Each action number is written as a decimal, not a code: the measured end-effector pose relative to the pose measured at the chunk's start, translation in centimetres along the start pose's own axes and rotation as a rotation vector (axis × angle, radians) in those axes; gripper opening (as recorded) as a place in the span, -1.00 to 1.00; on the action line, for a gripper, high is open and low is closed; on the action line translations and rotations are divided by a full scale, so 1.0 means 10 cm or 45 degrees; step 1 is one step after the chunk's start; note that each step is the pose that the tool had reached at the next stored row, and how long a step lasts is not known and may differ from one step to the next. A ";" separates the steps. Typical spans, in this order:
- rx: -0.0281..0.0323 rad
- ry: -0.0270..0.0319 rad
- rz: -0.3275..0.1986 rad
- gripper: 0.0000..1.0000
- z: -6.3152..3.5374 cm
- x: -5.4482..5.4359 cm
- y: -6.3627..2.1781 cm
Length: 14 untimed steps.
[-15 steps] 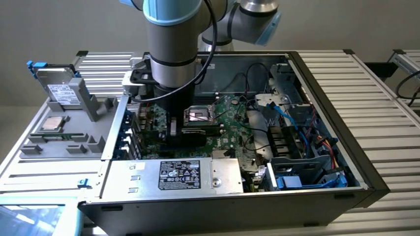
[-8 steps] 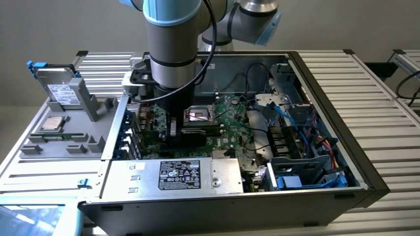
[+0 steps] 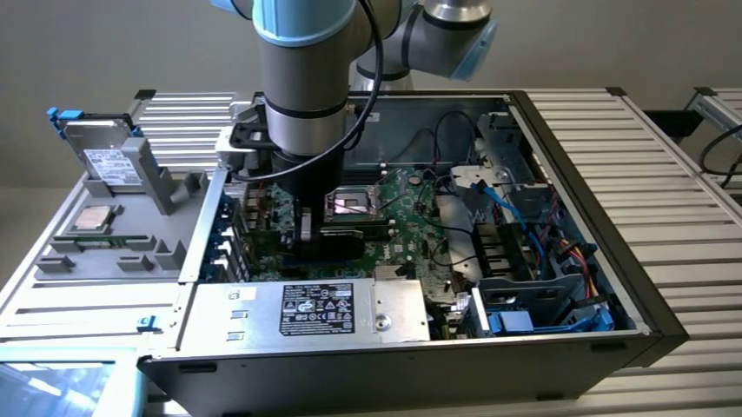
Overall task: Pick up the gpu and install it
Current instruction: 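Insert the gpu into the slot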
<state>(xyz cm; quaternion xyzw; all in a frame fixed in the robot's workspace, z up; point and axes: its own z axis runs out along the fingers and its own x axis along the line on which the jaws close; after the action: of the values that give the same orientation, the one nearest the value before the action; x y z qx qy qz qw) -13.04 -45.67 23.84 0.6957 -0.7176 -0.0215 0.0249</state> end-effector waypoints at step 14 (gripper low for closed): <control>0.0026 -0.0022 0.000 -0.42 0.006 0.00 -0.004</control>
<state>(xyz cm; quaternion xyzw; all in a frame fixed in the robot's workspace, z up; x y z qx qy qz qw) -13.01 -45.65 23.78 0.6956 -0.7178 -0.0213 0.0236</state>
